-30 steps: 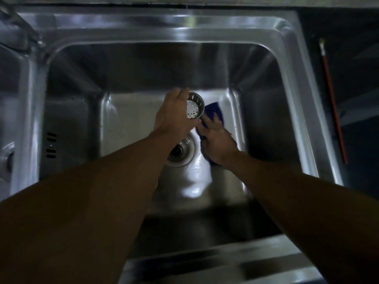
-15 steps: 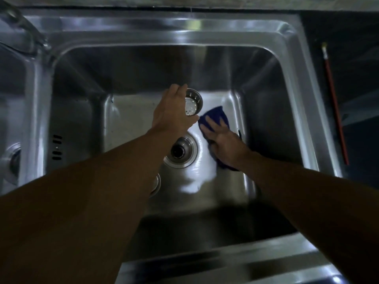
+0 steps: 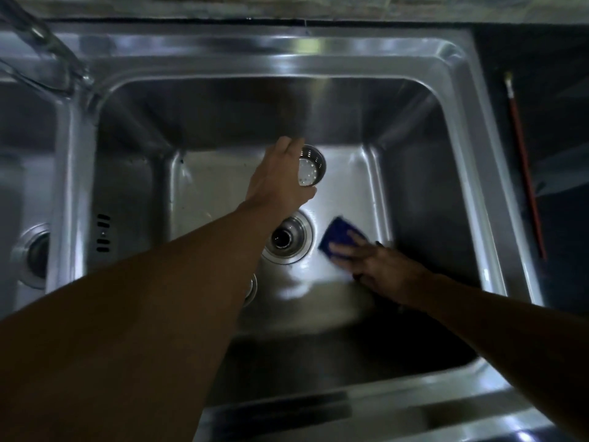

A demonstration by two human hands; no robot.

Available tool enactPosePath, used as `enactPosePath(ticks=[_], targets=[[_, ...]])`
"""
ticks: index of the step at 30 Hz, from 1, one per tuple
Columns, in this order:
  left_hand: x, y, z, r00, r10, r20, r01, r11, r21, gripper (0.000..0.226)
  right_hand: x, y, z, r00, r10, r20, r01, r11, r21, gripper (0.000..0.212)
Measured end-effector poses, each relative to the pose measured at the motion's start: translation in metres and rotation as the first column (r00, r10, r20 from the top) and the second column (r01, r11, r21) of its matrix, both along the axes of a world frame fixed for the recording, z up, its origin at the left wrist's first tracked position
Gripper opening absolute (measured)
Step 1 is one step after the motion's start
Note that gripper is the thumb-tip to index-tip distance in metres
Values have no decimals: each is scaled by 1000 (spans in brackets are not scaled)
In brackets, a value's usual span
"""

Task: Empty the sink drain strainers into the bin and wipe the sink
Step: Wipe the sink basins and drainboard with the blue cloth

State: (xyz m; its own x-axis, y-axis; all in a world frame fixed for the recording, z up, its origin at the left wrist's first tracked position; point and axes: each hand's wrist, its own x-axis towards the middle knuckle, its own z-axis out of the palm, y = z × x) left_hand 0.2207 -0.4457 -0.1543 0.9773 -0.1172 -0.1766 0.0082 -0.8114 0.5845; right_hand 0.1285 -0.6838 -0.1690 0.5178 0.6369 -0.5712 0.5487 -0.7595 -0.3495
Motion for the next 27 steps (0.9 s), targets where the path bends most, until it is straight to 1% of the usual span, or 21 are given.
enactPosePath(ticks=[2, 4, 5, 7, 8, 10, 11, 13, 15, 17, 19, 23, 27], targets=[[-4, 0, -4, 1000, -10, 4, 10, 1000, -3, 88, 16, 7, -1, 980, -170, 106, 173, 985, -18, 64], [-8, -2, -7, 1000, -17, 6, 17, 1000, 3, 87, 40, 27, -7, 946, -293, 140, 287, 956, 61, 60], [-9, -2, -9, 1000, -18, 5, 18, 1000, 5, 87, 48, 38, -10, 936, -322, 142, 311, 946, 96, 59], [-10, -3, -12, 1000, -22, 6, 22, 1000, 16, 88, 54, 59, -12, 943, -277, 187, 256, 958, 127, 63], [-10, -4, -13, 1000, -26, 0, 26, 999, 22, 89, 50, 66, -11, 947, -245, 207, 211, 962, 173, 65], [-11, -6, -15, 999, -35, -21, 35, 999, 29, 92, 28, 70, -10, 945, -224, 237, 161, 953, 258, 67], [-12, -8, -15, 999, -41, -28, 42, 999, 34, 93, 18, 68, -10, 940, -207, 270, 135, 955, 263, 69], [-13, -11, -17, 998, -52, -27, 54, 998, 45, 94, 4, 60, -15, 950, -172, 259, 115, 968, 223, 70], [-16, -15, -20, 998, -57, -29, 58, 997, 45, 93, 2, 51, -19, 977, -168, 129, 151, 980, 133, 65], [-18, -19, -24, 997, -63, -35, 65, 997, 43, 93, 1, 45, -20, 974, -218, 58, 210, 970, 119, 62], [-20, -22, -28, 997, -68, -34, 69, 997, 43, 92, -4, 43, -16, 961, -271, 57, 262, 956, 134, 61], [-23, -24, -35, 997, -71, -23, 72, 997, 29, 91, -13, 43, -10, 930, -361, 74, 352, 930, 106, 60], [-22, -24, -36, 997, -74, -31, 74, 997, 18, 92, -19, 34, -7, 935, -346, 78, 348, 938, -5, 56]])
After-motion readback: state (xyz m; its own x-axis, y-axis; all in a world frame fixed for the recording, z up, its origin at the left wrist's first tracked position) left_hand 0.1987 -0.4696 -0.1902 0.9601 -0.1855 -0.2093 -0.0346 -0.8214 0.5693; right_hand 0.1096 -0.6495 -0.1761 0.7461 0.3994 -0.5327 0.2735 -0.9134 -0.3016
